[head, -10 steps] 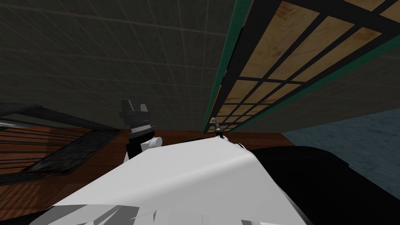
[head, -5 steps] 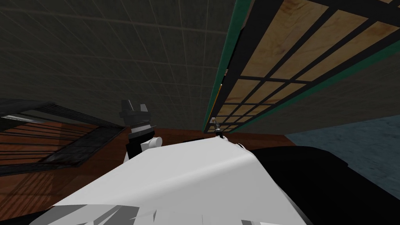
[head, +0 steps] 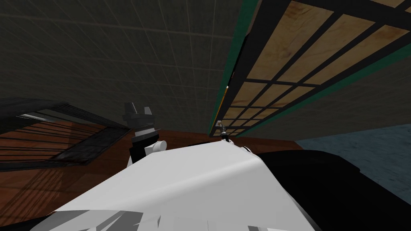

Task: Pull the door open

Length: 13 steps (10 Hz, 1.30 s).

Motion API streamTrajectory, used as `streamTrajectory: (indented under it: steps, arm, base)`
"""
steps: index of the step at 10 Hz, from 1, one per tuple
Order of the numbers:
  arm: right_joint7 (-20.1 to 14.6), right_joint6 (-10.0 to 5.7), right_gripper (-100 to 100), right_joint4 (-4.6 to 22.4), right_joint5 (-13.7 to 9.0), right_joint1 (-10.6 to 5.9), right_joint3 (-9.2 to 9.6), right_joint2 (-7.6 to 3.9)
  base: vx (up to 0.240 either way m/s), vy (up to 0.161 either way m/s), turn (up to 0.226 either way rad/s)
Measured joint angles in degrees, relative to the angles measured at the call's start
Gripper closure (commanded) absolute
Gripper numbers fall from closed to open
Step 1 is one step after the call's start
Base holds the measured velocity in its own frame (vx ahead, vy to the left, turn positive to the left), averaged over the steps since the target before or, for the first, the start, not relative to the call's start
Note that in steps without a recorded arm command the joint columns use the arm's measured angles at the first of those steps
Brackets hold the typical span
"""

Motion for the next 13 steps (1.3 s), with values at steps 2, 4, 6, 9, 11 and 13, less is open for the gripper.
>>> streamTrajectory:
  steps: [2,4,6,9,11,13]
  arm:
    - [-3.0,0.82,-100,-1.3,-1.2,0.29,0.42,0.42]
    - [-6.2,1.45,-100,-1.8,-2.3,0.31,0.98,0.77]
    - [-8.9,1.35,-100,-1.4,-3.1,-0.01,1.25,0.94]
    - [-13.2,1.9,-100,-2.0,-4.6,0.01,1.74,1.21]
    - [-16.2,2.17,-100,-2.1,-5.7,-0.18,2.12,1.44]
    - [-18.8,2.43,-100,-2.4,-6.6,-0.24,2.41,1.59]
  base:
    - [-0.075,0.019,0.088]
    - [-0.055,0.012,0.02]
    - [-0.043,-0.008,0.042]
    - [-0.047,-0.013,0.042]
    - [-0.057,-0.011,0.03]
    - [-0.05,-0.007,0.033]
